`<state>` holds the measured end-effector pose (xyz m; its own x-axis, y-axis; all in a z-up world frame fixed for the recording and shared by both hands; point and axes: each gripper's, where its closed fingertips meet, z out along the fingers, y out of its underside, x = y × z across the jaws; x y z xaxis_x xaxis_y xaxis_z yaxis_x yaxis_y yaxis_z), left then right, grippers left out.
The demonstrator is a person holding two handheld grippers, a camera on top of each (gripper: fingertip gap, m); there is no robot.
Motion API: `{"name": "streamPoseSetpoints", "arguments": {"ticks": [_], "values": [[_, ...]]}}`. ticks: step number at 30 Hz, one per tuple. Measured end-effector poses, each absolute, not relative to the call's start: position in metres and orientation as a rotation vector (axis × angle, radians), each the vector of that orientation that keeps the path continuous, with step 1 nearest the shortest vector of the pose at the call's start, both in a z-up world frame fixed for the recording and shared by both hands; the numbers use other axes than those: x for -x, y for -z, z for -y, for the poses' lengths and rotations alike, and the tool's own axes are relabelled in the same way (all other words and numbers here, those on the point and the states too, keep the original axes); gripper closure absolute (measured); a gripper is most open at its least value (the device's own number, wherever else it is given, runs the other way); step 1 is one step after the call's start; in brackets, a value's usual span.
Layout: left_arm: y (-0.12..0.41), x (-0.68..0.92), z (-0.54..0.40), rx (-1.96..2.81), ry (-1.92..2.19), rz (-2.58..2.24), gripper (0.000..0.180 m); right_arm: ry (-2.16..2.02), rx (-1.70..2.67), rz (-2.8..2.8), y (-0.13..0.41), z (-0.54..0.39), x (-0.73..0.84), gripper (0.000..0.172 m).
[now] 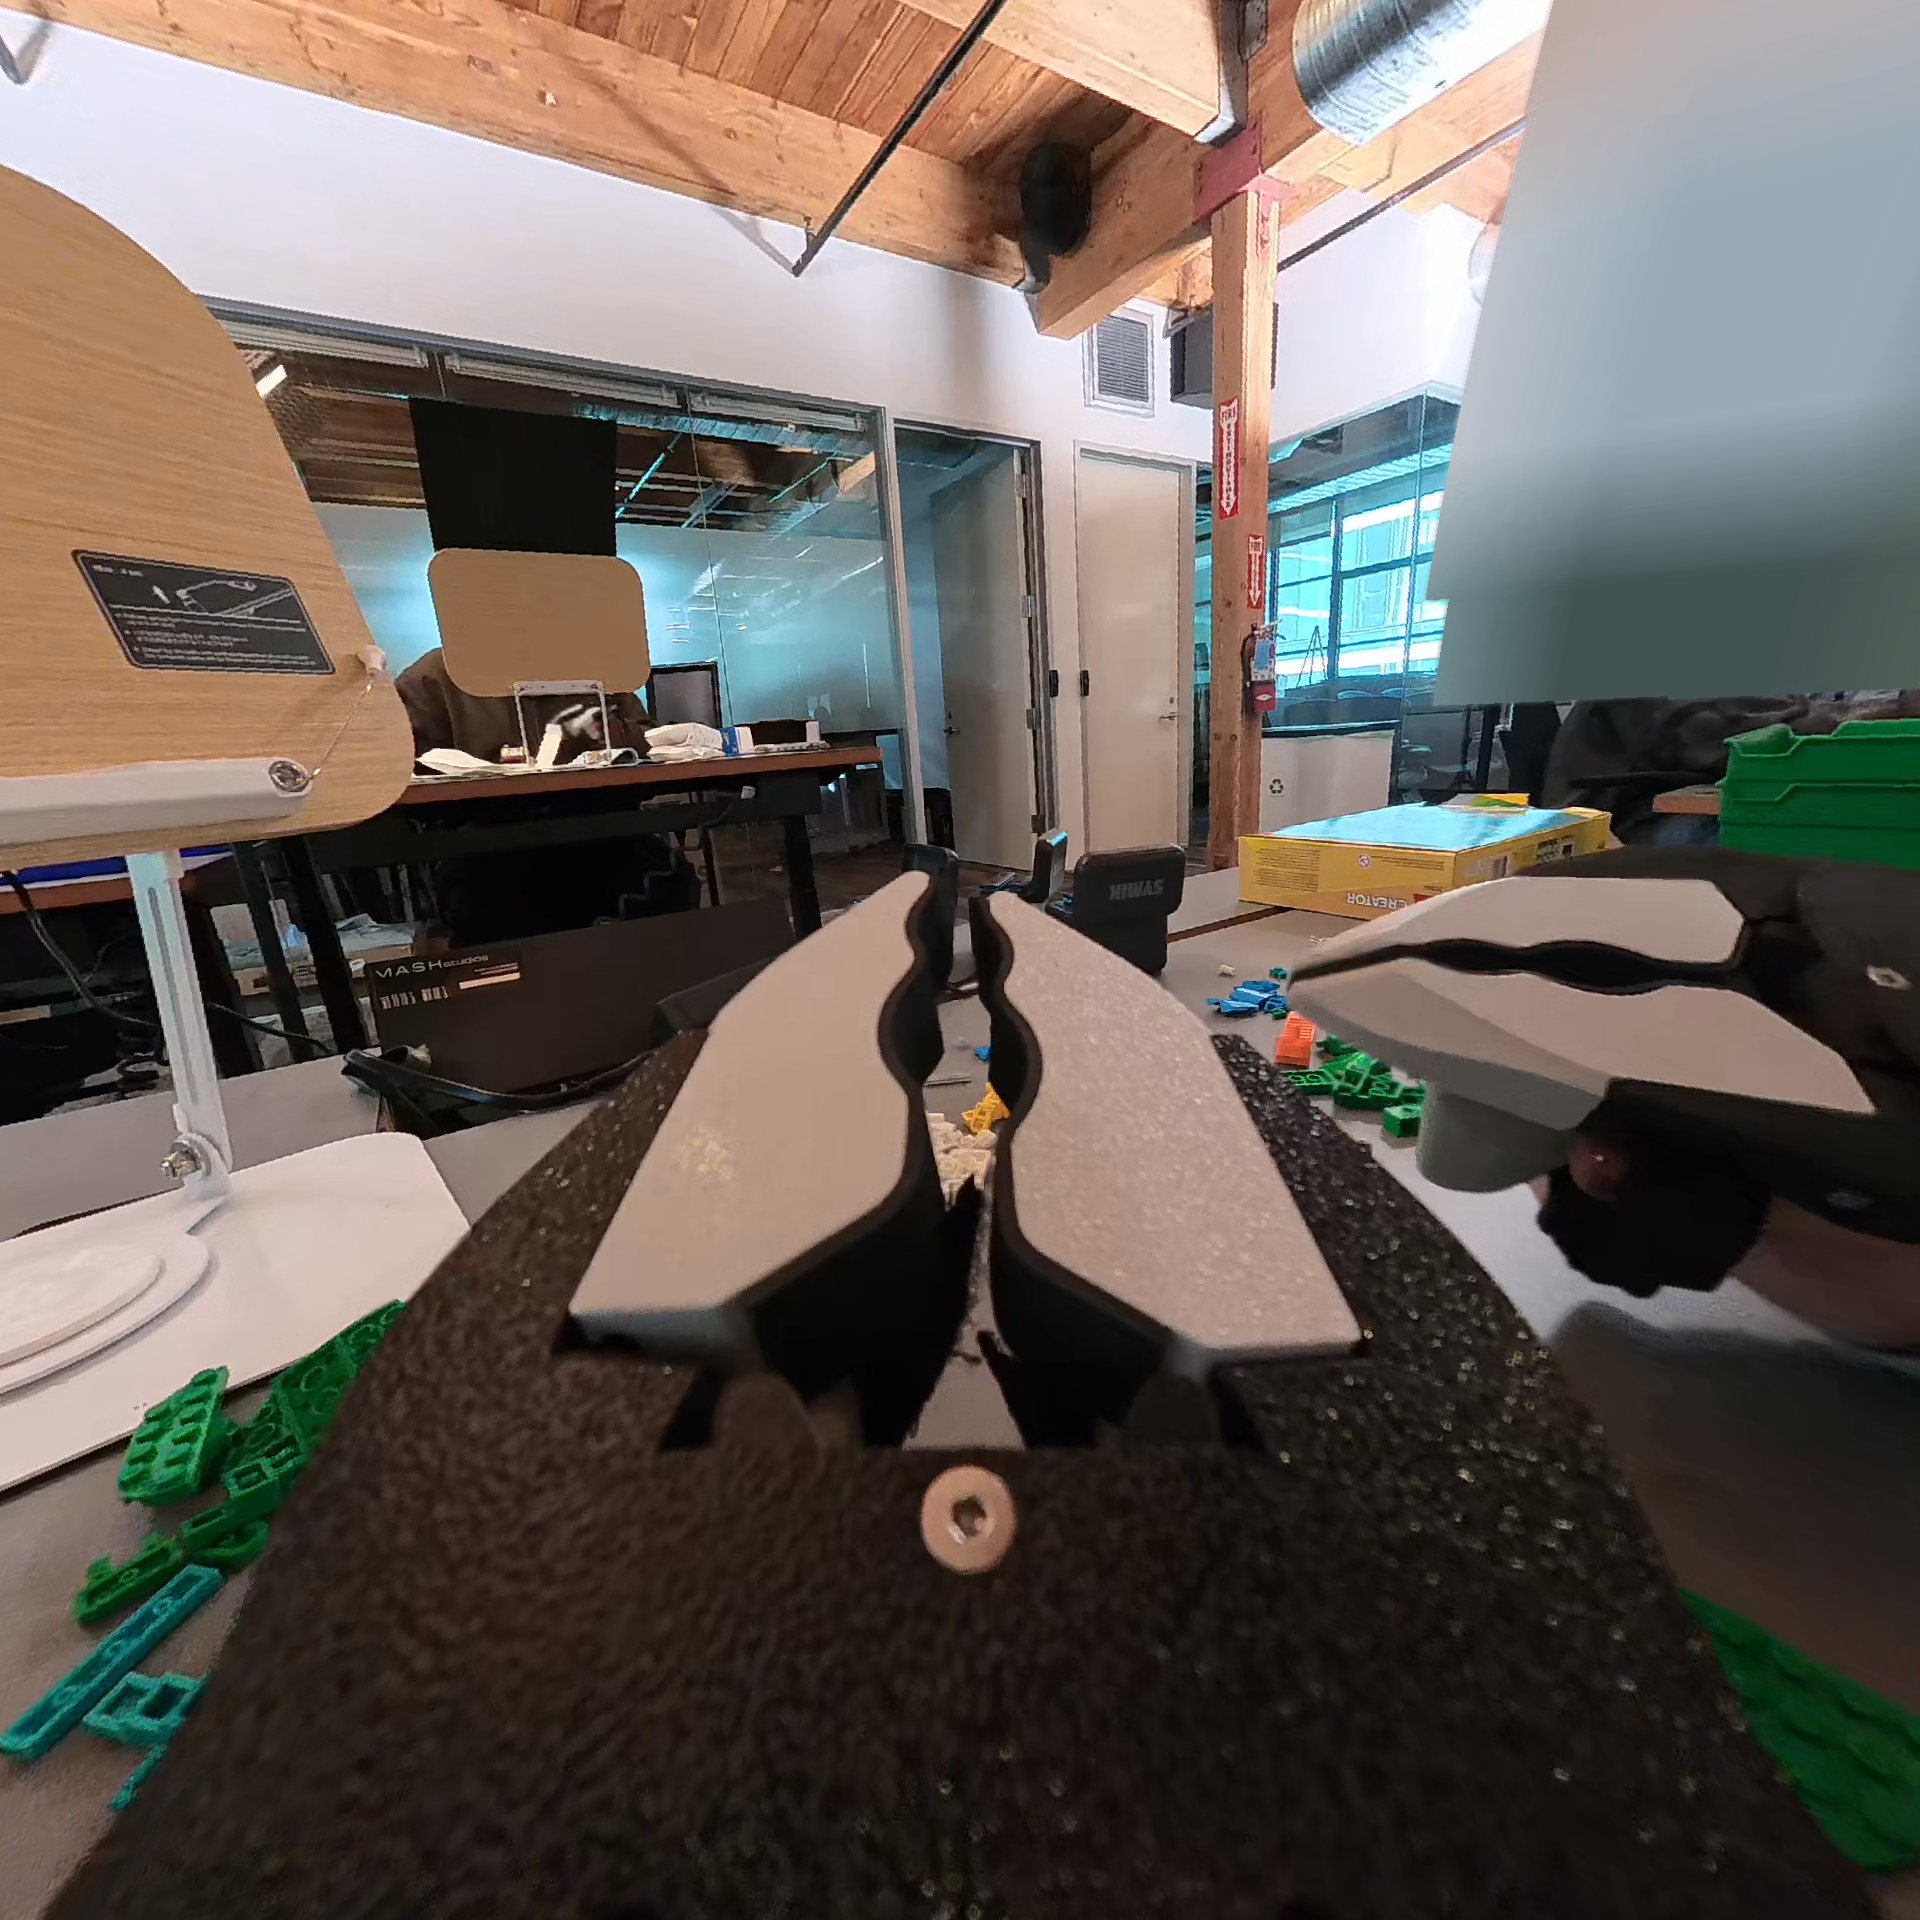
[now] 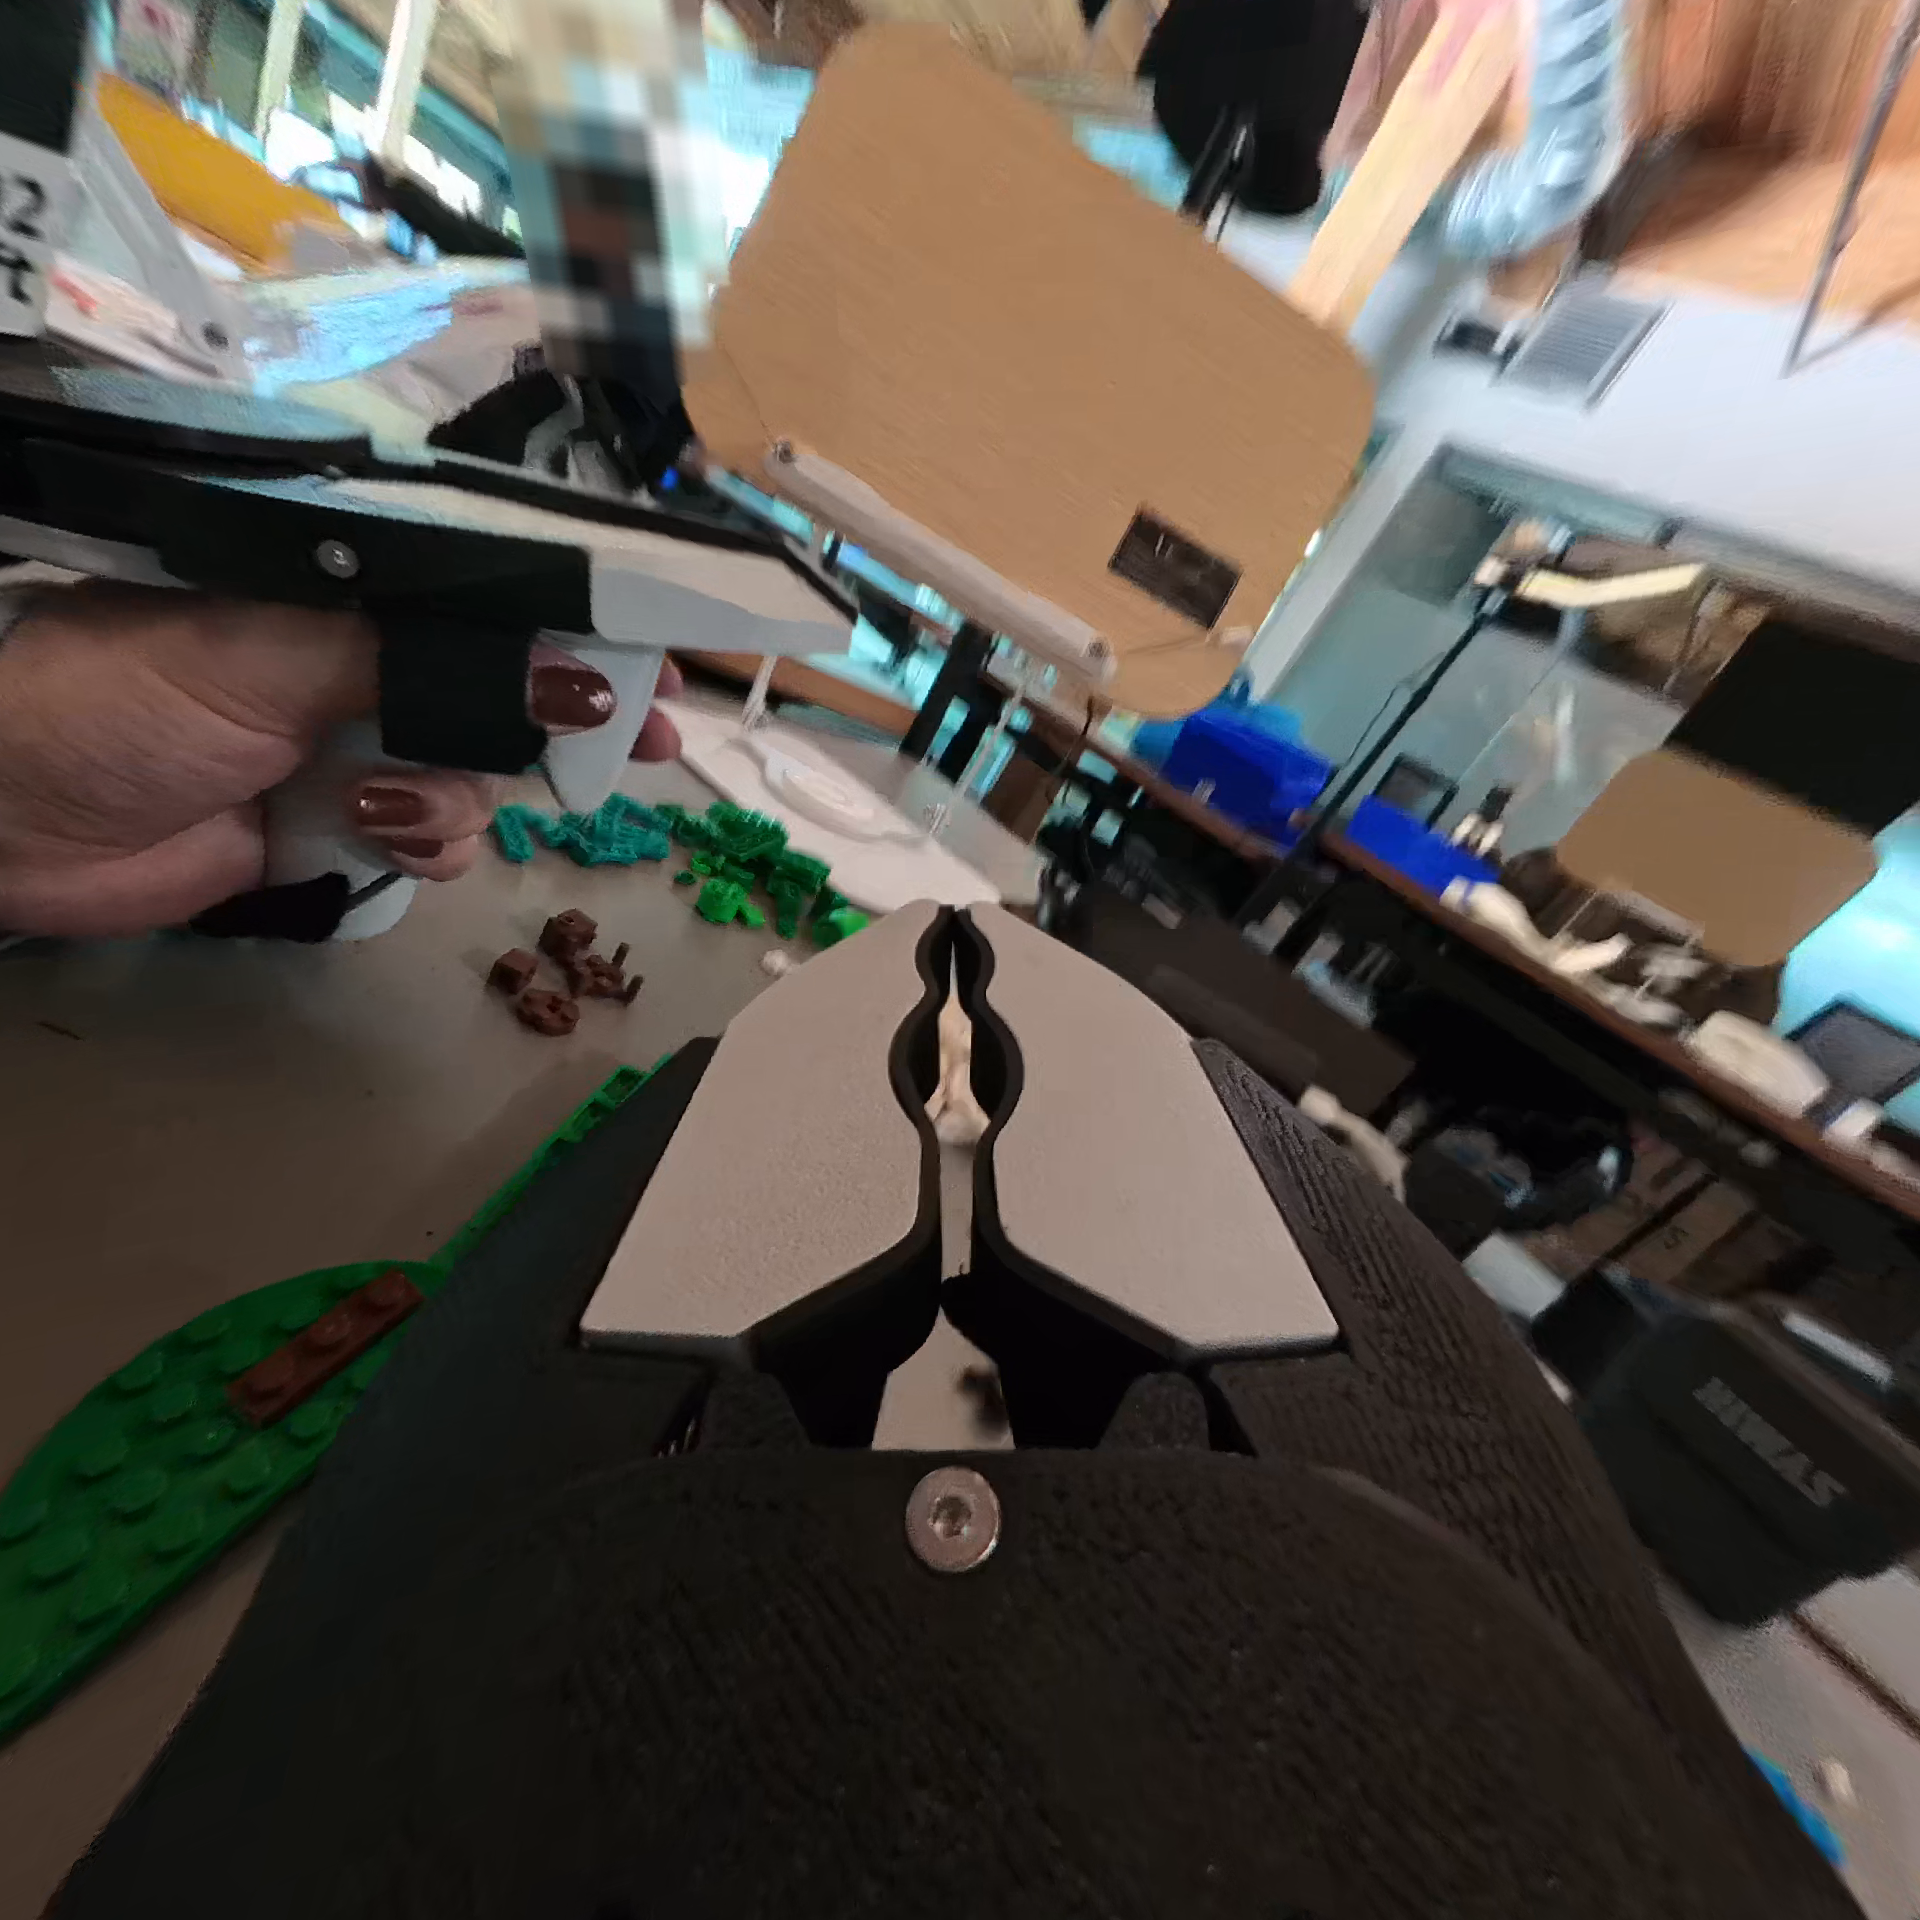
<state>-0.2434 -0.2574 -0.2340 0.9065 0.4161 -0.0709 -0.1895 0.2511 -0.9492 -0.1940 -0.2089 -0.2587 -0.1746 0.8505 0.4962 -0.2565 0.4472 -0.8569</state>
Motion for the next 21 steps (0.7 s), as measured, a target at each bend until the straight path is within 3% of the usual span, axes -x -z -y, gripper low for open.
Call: {"name": "streamPoseSetpoints", "arguments": {"ticks": [7,13,21], "values": [[0.233,0.238,0.255,1.257,-0.44,0.168,0.177,-1.409,1.31,2.076,0.312,0.223,0.181,0.141],[0.234,0.234,0.253,1.26,-0.447,0.144,0.176,-1.307,1.581,2.327,0.349,0.22,0.157,0.142],[0.234,0.232,0.253,1.262,-0.448,0.134,0.176,-1.083,1.404,2.467,0.367,0.231,0.149,0.153]]}}
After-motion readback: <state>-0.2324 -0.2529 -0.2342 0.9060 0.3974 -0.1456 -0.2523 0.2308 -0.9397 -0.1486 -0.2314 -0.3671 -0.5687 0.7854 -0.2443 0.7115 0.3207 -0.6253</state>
